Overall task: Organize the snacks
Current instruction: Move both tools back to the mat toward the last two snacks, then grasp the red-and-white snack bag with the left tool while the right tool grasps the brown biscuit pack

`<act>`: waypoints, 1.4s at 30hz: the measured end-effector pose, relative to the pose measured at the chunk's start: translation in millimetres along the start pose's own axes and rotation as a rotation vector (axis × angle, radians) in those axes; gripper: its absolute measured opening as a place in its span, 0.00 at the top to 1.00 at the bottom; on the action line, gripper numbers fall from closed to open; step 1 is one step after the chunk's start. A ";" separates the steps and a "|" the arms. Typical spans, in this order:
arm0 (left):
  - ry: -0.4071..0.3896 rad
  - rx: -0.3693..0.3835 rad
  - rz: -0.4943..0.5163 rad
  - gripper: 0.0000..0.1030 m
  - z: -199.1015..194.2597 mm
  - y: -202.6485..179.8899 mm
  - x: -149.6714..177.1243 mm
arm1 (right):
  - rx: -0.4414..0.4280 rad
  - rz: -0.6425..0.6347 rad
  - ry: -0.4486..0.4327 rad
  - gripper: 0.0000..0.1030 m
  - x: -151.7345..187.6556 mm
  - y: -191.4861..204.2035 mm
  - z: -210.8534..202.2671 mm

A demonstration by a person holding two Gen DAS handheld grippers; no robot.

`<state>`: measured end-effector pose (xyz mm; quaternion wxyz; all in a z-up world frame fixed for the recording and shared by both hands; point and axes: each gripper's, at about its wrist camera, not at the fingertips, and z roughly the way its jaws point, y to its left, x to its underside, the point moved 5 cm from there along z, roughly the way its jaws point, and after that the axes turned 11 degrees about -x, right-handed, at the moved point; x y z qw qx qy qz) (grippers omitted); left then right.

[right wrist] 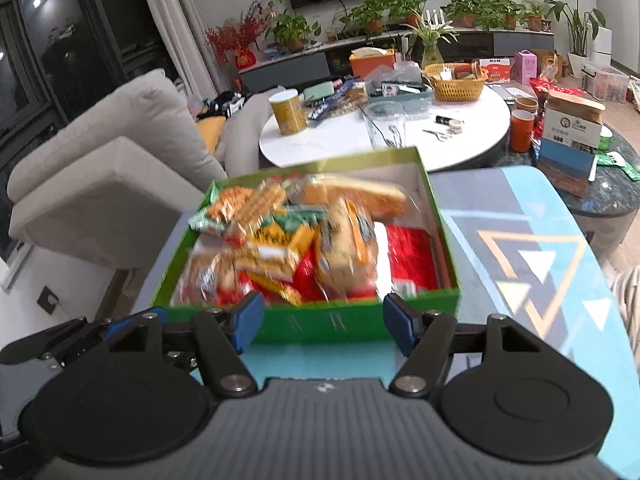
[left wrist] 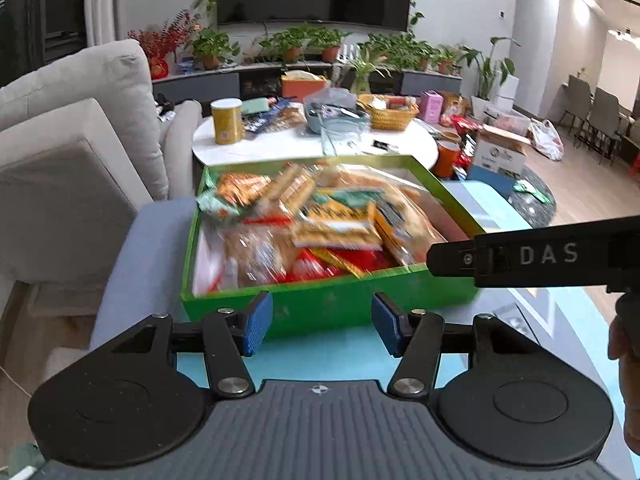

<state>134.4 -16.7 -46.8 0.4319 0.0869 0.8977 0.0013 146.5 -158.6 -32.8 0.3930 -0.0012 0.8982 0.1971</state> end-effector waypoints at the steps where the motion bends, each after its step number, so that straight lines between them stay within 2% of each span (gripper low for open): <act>1: 0.006 0.007 0.002 0.49 -3.3 -3.3 3.6 | 0.005 -0.001 0.007 0.39 3.8 -1.5 -2.1; 7: 0.046 0.051 0.048 0.42 -24.1 -24.2 39.7 | 0.020 -0.005 0.038 0.39 23.4 -11.7 -14.4; 15: 0.099 0.193 0.250 0.41 -51.9 -48.1 106.9 | 0.042 -0.024 0.063 0.39 42.8 -20.4 -26.4; 18: 0.103 0.263 0.271 0.41 -66.0 -58.5 119.2 | 0.038 -0.041 0.089 0.39 50.6 -20.9 -25.7; 22: 0.082 0.319 0.307 0.38 -80.8 -78.2 123.4 | 0.041 -0.045 0.125 0.39 62.7 -26.7 -24.6; 27: 0.067 0.319 0.380 0.36 -82.7 -108.7 132.9 | 0.067 -0.041 0.135 0.39 71.8 -33.9 -29.7; 31: 0.072 0.275 0.388 0.36 -68.5 -125.3 131.5 | 0.086 -0.012 0.127 0.39 74.9 -42.0 -37.4; 33: 0.087 0.276 0.386 0.36 -62.5 -132.0 132.3 | 0.089 0.000 0.128 0.38 75.9 -46.5 -39.9; 38: 0.111 0.272 0.349 0.37 -49.9 -134.7 131.8 | 0.092 0.036 0.135 0.38 82.5 -55.5 -41.2; 39: 0.107 0.264 0.335 0.42 -48.3 -131.5 130.5 | 0.090 0.041 0.143 0.38 83.8 -56.1 -40.8; 42: 0.113 0.215 0.286 0.43 -42.1 -115.4 126.6 | 0.084 0.058 0.163 0.38 89.2 -57.1 -38.2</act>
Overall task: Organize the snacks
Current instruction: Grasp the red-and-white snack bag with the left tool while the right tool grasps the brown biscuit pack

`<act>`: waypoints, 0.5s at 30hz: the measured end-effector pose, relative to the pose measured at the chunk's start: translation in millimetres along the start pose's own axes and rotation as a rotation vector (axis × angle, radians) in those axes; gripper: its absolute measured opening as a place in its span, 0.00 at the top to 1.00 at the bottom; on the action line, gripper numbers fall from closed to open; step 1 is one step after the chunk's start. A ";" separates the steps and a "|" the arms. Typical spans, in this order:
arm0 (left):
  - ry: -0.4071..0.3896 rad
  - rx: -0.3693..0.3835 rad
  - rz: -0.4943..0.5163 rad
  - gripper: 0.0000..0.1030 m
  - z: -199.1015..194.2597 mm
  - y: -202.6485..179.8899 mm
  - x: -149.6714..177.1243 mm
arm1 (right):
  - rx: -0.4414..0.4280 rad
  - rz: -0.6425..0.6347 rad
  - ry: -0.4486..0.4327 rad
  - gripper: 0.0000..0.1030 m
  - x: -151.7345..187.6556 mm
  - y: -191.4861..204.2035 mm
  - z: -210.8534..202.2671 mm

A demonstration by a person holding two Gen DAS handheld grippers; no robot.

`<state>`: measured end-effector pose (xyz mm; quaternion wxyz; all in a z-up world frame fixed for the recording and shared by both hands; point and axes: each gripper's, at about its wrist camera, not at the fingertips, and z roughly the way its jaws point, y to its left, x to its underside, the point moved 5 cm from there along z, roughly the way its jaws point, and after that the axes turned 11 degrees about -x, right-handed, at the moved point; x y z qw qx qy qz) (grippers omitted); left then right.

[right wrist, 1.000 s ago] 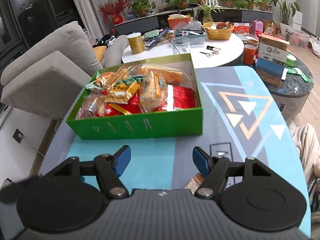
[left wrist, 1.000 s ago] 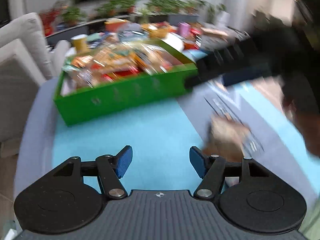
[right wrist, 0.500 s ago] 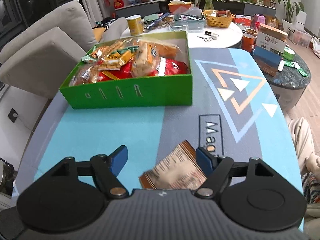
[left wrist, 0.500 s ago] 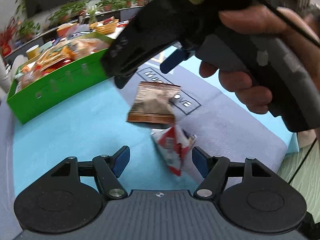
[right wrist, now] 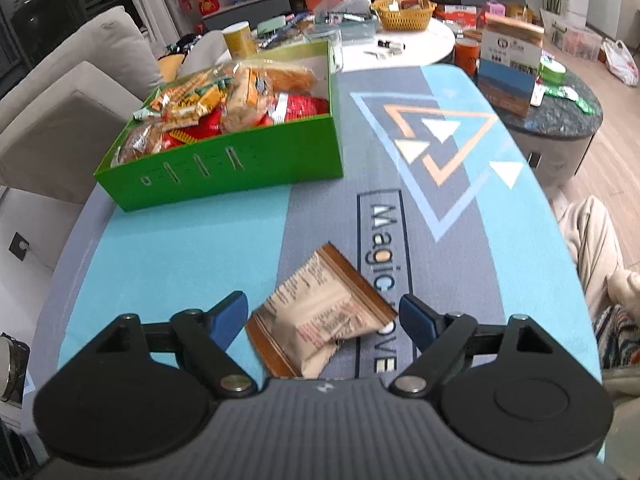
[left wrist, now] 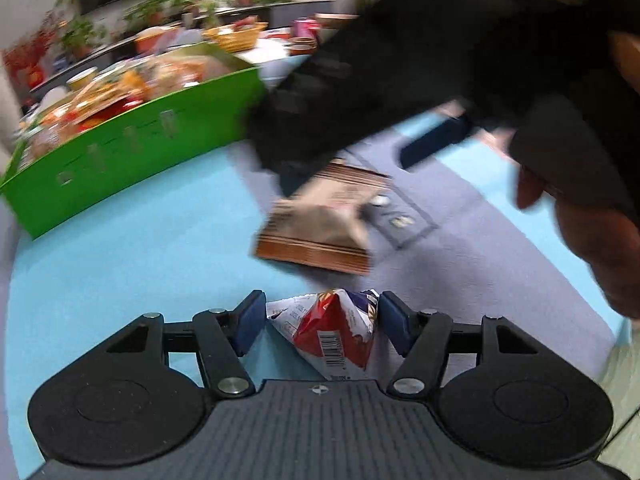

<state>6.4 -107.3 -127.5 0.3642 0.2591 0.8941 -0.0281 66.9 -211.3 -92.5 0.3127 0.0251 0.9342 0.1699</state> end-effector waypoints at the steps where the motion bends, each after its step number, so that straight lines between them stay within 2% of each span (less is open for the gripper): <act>1: 0.003 -0.020 -0.019 0.43 1.3 6.2 0.2 | -0.003 0.006 0.007 0.38 1.4 0.2 0.6; 5: 0.023 -0.095 -0.110 0.43 2.0 42.4 6.3 | -0.026 0.015 0.038 0.38 5.1 4.4 6.3; 9: 0.037 -0.128 -0.198 0.43 -0.1 73.9 11.5 | -0.024 0.014 0.056 0.38 4.3 12.4 16.4; 15: 0.029 -0.195 -0.236 0.43 -2.9 99.4 17.7 | -0.032 -0.011 0.054 0.38 -3.9 31.7 33.6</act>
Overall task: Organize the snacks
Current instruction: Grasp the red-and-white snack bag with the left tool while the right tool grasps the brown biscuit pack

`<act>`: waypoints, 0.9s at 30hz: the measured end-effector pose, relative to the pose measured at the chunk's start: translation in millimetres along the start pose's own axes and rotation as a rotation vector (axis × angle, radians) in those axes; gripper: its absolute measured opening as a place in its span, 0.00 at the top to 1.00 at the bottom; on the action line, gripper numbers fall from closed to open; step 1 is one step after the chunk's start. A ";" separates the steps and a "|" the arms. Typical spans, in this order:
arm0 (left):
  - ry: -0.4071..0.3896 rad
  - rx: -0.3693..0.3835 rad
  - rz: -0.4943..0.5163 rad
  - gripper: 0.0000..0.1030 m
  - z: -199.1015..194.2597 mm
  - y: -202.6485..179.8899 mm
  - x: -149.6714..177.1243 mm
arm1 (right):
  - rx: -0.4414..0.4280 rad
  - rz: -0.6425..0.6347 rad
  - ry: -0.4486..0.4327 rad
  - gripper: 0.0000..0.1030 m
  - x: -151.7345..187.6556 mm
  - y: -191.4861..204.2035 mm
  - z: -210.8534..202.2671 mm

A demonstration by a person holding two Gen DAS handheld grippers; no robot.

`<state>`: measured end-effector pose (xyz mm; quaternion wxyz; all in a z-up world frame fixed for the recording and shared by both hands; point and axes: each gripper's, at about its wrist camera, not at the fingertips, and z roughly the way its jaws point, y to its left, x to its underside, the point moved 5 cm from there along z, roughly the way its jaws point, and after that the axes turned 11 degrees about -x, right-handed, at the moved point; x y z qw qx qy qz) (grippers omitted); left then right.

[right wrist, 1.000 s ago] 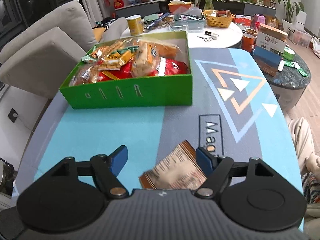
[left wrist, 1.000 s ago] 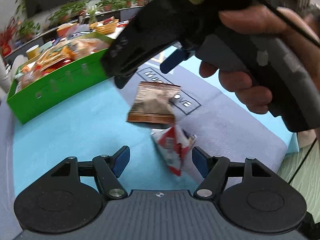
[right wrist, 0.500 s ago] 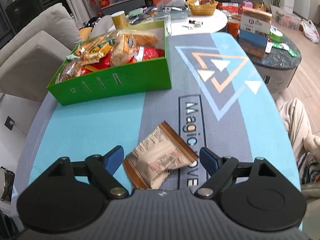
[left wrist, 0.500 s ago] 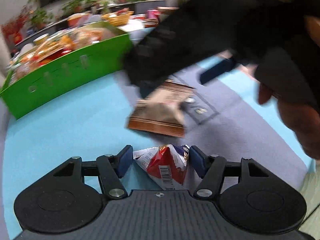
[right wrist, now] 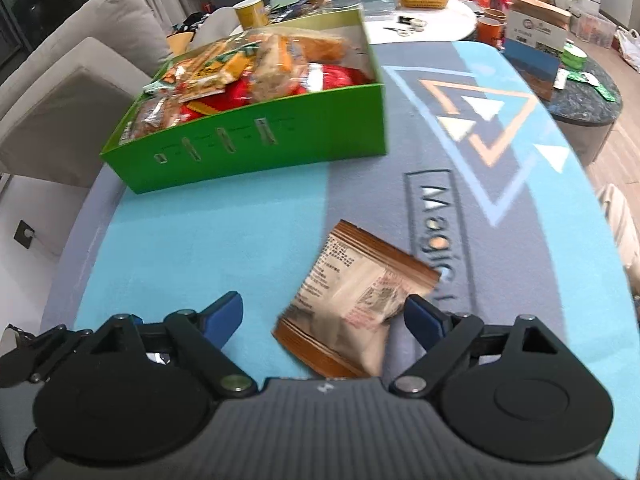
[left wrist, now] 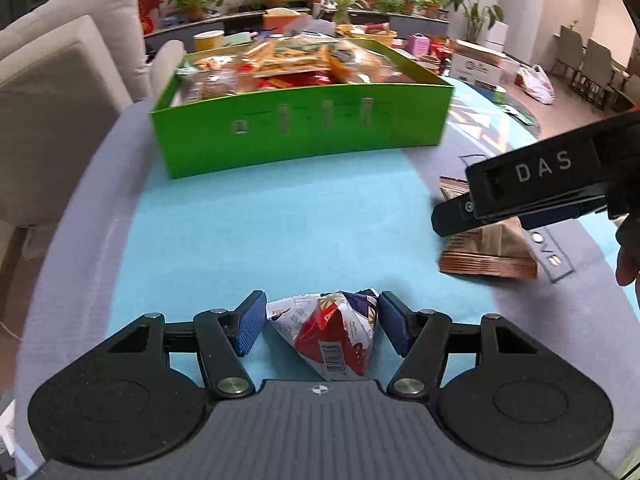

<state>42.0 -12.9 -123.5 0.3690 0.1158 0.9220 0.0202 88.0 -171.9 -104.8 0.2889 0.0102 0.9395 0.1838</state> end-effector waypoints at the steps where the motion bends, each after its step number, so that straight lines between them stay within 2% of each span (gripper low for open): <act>1: 0.004 -0.005 -0.004 0.42 0.7 0.2 -2.2 | -0.002 -0.013 -0.002 0.38 -1.3 5.0 3.2; 7: 0.019 -0.063 -0.016 0.38 5.2 12.0 2.0 | -0.044 -0.117 -0.009 0.38 -0.2 24.6 5.5; 10: 0.021 -0.075 -0.020 0.37 2.7 13.7 4.3 | -0.006 -0.096 -0.033 0.38 -0.5 16.6 -1.5; 13: 0.024 -0.085 -0.033 0.35 2.5 13.7 5.6 | -0.010 -0.050 -0.029 0.38 -2.3 10.7 -1.9; 16: 0.017 -0.077 -0.039 0.36 3.4 12.1 5.5 | 0.003 -0.005 -0.015 0.38 -3.5 11.2 5.9; 17: 0.011 -0.071 -0.040 0.42 3.4 12.0 5.4 | 0.013 0.006 -0.003 0.38 -2.6 11.9 9.8; 21: -0.006 -0.054 -0.031 0.44 3.1 11.5 5.1 | 0.012 0.010 0.027 0.38 3.5 17.5 23.5; 27: -0.011 -0.032 -0.054 0.45 3.3 15.5 1.3 | 0.035 -0.024 -0.020 0.39 3.5 18.8 23.3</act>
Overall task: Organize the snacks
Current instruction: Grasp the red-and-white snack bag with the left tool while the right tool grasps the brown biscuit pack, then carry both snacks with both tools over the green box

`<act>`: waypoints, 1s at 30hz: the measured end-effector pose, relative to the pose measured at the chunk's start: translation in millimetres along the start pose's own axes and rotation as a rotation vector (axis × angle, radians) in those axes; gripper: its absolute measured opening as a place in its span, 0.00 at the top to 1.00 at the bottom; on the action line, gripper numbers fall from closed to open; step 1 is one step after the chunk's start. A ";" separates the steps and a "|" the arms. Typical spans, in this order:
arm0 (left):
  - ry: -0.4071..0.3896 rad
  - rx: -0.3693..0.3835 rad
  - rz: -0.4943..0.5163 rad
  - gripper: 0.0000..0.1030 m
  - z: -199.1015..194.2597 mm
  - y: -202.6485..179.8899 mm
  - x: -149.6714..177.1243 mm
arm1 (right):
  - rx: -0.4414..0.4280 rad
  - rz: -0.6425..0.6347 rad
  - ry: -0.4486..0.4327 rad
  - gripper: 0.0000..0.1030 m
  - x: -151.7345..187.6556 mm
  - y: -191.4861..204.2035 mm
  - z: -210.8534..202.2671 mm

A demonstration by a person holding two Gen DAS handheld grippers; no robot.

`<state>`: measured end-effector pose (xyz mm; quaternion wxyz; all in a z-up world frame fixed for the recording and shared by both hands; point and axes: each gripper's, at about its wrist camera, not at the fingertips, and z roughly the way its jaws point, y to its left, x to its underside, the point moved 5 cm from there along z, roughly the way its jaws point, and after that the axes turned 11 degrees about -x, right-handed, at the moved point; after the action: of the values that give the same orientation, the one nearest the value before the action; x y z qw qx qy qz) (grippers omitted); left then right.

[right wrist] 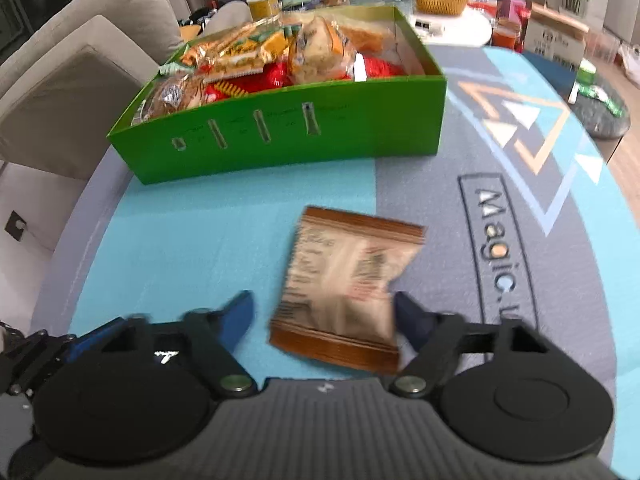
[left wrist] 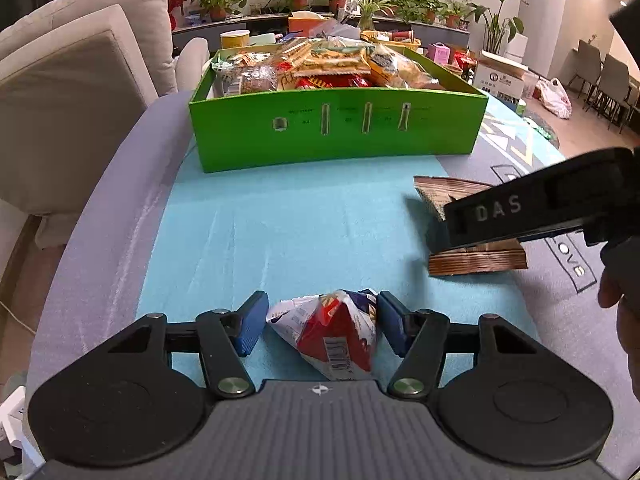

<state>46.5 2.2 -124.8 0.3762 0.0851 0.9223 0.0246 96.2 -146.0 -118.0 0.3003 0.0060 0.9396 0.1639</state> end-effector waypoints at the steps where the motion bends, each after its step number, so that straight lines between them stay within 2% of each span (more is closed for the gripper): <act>1: -0.004 0.002 -0.004 0.45 -0.8 0.9 -1.8 | -0.026 0.023 -0.007 0.39 -1.0 -2.9 -1.6; 4: -0.026 0.006 -0.010 0.45 -4.7 3.2 -9.0 | -0.062 0.049 -0.042 0.40 -3.9 -7.2 -8.5; 18: -0.139 0.024 -0.019 0.46 -24.3 8.3 -58.5 | -0.101 -0.065 -0.232 0.40 -52.8 8.9 -48.6; 30: -0.243 0.016 -0.066 0.46 -29.8 18.1 -129.1 | -0.113 -0.065 -0.314 0.40 -101.3 4.5 -57.2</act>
<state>118.9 -2.0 -12.5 0.4852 0.0600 0.8723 -0.0058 146.5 -170.3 -15.8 0.4484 -0.0158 0.8702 0.2038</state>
